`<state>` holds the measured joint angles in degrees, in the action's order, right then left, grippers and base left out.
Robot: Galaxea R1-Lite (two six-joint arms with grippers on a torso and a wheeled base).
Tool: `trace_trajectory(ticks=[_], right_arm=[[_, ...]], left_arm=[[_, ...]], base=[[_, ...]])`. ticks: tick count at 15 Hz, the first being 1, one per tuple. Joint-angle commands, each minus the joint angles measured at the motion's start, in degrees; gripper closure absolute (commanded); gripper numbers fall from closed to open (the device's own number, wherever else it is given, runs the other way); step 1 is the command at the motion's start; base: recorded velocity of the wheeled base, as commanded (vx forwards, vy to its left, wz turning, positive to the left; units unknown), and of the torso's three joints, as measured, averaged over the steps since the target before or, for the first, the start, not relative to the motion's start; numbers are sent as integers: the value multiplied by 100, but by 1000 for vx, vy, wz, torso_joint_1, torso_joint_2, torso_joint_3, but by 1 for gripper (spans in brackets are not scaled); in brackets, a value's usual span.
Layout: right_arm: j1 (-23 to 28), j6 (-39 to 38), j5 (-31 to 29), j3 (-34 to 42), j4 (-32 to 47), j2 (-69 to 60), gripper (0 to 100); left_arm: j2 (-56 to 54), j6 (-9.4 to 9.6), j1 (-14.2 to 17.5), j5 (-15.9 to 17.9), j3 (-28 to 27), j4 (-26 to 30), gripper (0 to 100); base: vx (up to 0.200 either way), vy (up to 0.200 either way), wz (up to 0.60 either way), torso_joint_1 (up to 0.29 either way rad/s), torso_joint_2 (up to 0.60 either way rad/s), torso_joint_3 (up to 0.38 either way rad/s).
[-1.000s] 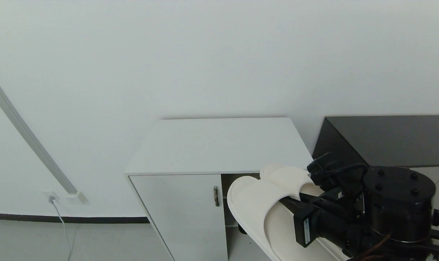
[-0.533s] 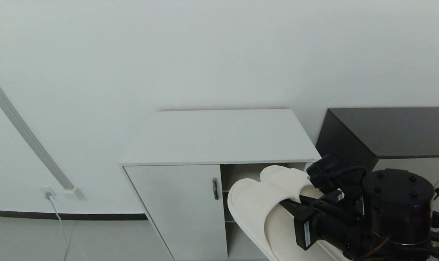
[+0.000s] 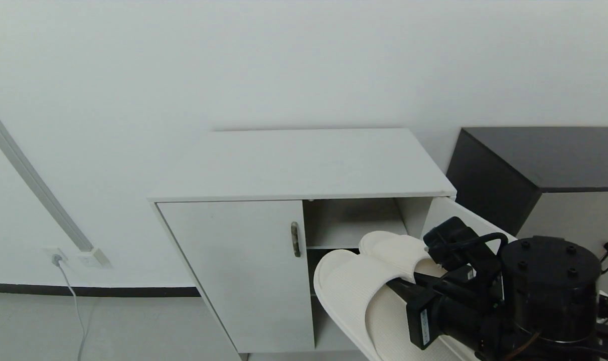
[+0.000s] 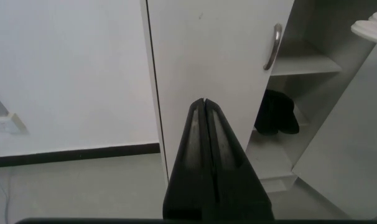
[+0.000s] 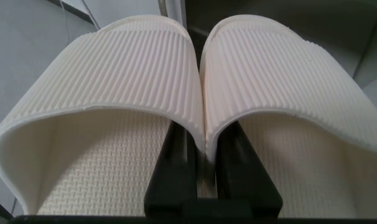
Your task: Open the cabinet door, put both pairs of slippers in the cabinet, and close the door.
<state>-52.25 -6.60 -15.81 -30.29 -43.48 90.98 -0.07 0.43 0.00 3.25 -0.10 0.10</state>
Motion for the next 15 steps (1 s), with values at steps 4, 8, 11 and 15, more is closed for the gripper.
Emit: trace_trajectory(ticks=[4,8,11,15], right_arm=[[-22,0,-1,24,-2,8,100],[-31,0,-10,32,-2,-1,100],[-22,0,-10,59,-2,-1,100],[-31,9,-10,94,-2,-1,100]], left_arm=[[7,-8,0,0,1,-1,100],[7,-8,0,0,1,-1,100],[7,-8,0,0,1,-1,100],[7,-8,0,0,1,-1,100]], base=[[0,0,0,-199,521,316],[0,0,0,-178,498,316],[0,0,0,-152,484,325],[0,0,0,-124,474,337]])
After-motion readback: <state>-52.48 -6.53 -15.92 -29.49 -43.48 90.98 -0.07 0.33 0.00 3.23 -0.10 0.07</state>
